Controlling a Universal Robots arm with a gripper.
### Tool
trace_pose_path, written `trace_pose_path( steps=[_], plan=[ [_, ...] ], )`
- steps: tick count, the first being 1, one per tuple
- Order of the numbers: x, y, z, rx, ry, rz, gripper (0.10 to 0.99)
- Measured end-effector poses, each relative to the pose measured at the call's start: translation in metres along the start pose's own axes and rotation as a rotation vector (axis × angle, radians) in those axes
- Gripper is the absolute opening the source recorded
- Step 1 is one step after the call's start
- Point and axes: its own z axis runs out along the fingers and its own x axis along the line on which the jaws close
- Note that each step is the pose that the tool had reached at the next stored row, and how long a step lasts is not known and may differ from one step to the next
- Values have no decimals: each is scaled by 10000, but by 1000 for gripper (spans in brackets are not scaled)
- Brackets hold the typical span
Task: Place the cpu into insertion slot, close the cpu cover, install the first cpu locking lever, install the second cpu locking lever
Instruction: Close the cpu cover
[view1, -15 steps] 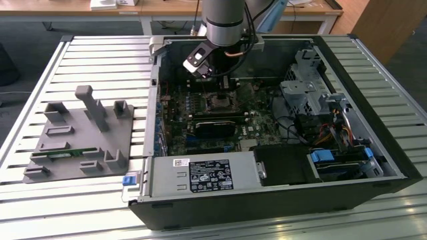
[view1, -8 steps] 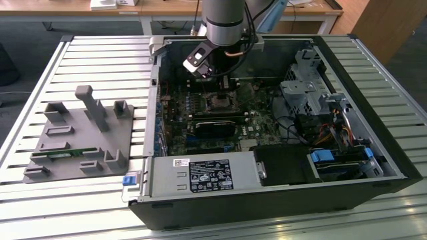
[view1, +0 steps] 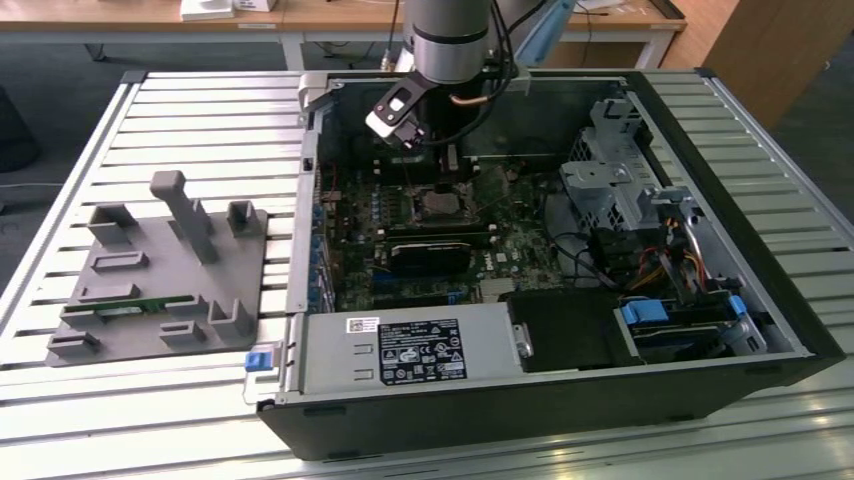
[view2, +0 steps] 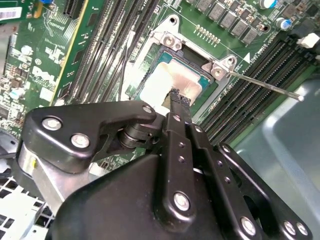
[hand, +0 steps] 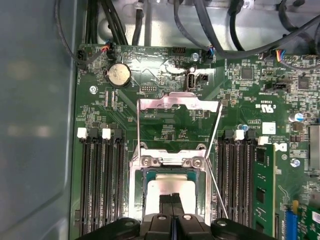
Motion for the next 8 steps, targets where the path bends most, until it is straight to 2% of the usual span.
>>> trace_pose_path(
  steps=[6,8],
  plan=[
    [-4,5,-97,0,-1,4,106],
    [-12,5,-98,-1,2,3,106]
  ],
)
